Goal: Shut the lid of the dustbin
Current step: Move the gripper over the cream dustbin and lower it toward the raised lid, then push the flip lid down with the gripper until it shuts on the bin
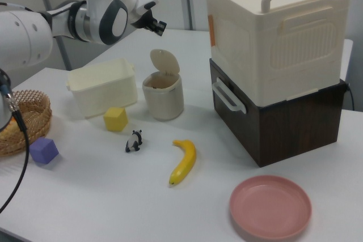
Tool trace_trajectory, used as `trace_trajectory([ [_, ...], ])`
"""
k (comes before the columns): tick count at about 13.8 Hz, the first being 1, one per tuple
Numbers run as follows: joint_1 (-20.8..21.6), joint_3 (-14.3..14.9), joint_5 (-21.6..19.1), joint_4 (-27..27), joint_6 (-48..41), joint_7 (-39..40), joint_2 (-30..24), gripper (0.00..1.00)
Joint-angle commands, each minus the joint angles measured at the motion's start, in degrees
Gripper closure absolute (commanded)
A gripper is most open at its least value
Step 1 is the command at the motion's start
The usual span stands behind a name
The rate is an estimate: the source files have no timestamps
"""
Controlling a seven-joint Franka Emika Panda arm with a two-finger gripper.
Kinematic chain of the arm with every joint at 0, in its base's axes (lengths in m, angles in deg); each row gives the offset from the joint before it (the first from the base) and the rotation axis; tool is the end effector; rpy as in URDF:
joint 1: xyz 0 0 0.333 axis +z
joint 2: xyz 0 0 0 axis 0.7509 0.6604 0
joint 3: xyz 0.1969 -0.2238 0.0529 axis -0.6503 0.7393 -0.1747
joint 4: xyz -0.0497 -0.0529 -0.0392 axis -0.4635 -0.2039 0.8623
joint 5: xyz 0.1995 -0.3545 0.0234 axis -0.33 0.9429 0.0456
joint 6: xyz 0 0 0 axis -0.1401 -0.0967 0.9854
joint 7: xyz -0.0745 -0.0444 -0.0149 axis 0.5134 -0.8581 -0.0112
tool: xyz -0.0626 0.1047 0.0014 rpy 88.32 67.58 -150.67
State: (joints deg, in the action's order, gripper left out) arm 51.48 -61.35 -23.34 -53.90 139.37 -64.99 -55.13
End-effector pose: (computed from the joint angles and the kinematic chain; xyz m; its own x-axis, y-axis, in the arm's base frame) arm 0.7572 0.0387 0.5375 0.6819 -0.1278 0.7202 -0.0435 -0.9900 -0.1345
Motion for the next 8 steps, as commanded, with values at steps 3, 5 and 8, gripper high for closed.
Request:
trace_trajectory([
  [3,2.3,0.7,4.4,9.7,4.3,-4.9,10.4,0.98],
  [5,2.6,0.7,5.4,9.7,4.6,-5.8,11.3,0.98],
  [8,2.6,0.7,5.5,9.6,4.5,-6.0,12.2,0.98],
])
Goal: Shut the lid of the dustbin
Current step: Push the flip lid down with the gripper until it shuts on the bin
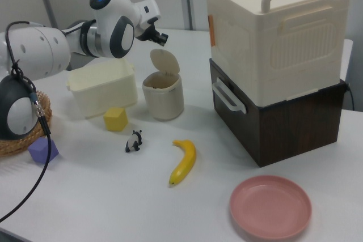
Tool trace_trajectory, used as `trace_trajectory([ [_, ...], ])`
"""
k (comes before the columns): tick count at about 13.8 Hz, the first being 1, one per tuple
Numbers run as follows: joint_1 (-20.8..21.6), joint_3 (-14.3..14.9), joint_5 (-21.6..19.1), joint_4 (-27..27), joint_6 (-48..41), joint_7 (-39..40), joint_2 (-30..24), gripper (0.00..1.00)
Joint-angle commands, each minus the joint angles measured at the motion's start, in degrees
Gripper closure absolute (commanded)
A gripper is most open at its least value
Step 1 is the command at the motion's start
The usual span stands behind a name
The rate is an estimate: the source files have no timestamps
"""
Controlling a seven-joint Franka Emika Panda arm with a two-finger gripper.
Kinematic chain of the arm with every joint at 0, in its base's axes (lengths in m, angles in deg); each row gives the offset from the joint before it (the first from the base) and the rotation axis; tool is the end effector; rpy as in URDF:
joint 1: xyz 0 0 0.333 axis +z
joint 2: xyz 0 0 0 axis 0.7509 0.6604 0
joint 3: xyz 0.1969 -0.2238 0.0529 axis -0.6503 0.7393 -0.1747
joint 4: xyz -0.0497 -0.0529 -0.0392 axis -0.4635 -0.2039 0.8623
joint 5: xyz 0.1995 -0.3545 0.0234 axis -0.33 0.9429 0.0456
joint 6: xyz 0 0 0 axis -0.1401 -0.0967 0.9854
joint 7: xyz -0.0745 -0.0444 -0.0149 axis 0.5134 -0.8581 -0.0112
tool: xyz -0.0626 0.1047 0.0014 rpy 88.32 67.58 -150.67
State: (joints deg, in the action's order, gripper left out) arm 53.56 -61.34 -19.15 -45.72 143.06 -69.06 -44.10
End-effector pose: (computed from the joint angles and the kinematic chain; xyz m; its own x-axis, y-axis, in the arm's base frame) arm 0.7962 0.0710 0.4765 0.6714 -0.1111 0.7327 -0.0347 -0.9923 -0.1187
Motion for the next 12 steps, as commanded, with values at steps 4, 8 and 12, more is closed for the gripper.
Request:
trace_trajectory([
  [4,0.2,0.7,2.1,-4.2,0.0,-1.2,-3.0,0.99],
  [8,0.6,0.6,2.0,-10.1,-6.2,-1.2,-5.3,1.0],
  [12,0.6,0.3,1.9,-13.5,-8.6,-1.2,-6.0,1.0],
])
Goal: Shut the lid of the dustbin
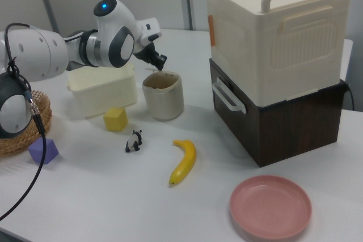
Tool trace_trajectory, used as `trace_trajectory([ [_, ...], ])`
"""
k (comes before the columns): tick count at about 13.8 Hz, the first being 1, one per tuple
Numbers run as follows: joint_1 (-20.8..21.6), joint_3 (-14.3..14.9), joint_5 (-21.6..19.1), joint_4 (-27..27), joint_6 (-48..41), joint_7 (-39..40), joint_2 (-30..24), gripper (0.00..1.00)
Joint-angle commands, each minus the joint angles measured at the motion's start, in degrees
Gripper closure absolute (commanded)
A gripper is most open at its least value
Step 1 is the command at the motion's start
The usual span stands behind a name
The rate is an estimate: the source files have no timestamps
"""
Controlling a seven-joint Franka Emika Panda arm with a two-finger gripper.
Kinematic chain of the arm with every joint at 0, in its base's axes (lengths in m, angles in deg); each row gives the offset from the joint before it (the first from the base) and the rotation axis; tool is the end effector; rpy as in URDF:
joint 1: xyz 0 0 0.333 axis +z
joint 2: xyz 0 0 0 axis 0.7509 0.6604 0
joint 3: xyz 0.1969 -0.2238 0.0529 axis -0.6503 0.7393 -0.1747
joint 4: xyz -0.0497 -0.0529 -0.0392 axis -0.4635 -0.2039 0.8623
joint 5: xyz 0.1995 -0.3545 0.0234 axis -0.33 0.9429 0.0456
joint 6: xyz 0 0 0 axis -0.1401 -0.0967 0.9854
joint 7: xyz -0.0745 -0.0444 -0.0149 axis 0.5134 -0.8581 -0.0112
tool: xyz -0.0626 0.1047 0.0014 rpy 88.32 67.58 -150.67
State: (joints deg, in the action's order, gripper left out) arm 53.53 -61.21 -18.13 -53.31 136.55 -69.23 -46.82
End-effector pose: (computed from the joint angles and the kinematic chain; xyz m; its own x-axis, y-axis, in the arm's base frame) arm 0.7760 0.0673 0.4243 0.8014 -0.0898 0.5913 -0.0563 -0.9956 -0.0750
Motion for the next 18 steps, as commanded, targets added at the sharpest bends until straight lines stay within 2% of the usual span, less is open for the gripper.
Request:
trace_trajectory([
  [1,0.7,0.0,1.0,-6.8,-2.1,-1.1,-3.1,1.0],
  [3,1.5,-0.2,1.0,-9.2,-2.1,-1.0,-2.7,1.0],
  [7,1.6,-0.2,0.9,-9.4,-2.1,-1.3,-2.7,1.0],
  [10,0.0,-0.3,0.1,-11.2,-4.4,-1.5,-8.8,0.99],
  [11,-0.3,-0.3,0.0,-12.5,-8.4,-1.2,-12.1,0.94],
  [12,-0.6,-0.3,0.0,-14.7,-12.1,-1.1,-15.8,0.8],
  [13,-0.7,-0.3,0.0,-17.6,-16.1,-0.8,-19.7,0.59],
  [14,-0.7,-0.3,0.0,-19.0,-19.4,-0.2,-22.1,0.36],
  [15,-0.7,-0.3,0.0,-19.4,-23.8,0.0,-23.8,0.04],
  [16,-0.7,-0.3,0.2,-19.5,-28.9,0.5,-25.2,0.0],
  [18,-0.7,-0.3,0.5,-19.6,-37.4,5.5,-28.4,0.0],
])
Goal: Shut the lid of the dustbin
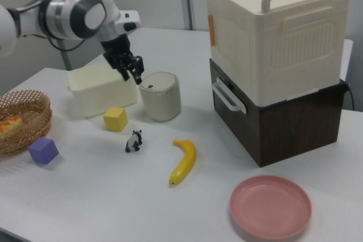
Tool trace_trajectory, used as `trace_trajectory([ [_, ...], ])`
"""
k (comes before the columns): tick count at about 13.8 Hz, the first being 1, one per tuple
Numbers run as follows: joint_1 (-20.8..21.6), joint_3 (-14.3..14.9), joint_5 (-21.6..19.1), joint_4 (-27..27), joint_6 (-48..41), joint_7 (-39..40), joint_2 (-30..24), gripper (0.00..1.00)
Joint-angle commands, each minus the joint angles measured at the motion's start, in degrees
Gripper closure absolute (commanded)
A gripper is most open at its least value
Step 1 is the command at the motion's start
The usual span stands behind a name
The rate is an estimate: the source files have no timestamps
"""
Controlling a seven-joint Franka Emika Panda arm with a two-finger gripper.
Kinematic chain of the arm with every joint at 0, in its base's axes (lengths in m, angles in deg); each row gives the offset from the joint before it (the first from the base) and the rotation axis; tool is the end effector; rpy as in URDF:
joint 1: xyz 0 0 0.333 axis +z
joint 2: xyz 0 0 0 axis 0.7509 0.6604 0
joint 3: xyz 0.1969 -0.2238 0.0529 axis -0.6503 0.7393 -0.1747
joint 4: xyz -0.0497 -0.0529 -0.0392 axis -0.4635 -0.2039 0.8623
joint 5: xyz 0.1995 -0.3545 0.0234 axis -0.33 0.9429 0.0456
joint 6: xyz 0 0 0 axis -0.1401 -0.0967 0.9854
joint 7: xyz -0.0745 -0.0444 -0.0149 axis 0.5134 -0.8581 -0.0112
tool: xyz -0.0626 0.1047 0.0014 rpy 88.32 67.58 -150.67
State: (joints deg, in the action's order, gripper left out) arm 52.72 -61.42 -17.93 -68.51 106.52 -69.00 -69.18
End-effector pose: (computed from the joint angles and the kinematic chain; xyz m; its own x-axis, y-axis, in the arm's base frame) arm 0.6571 0.0462 0.4964 0.9657 -0.0976 0.2406 -0.1010 -0.9949 0.0019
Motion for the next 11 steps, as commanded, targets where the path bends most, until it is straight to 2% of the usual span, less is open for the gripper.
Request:
trace_trajectory([
  [1,0.1,-0.1,0.1,-4.5,-11.5,9.0,-7.4,0.0],
  [6,0.2,0.0,0.1,-4.8,-19.7,11.8,-8.5,0.0],
  [11,-0.2,0.5,0.1,-4.2,-20.2,11.6,-8.8,0.0],
])
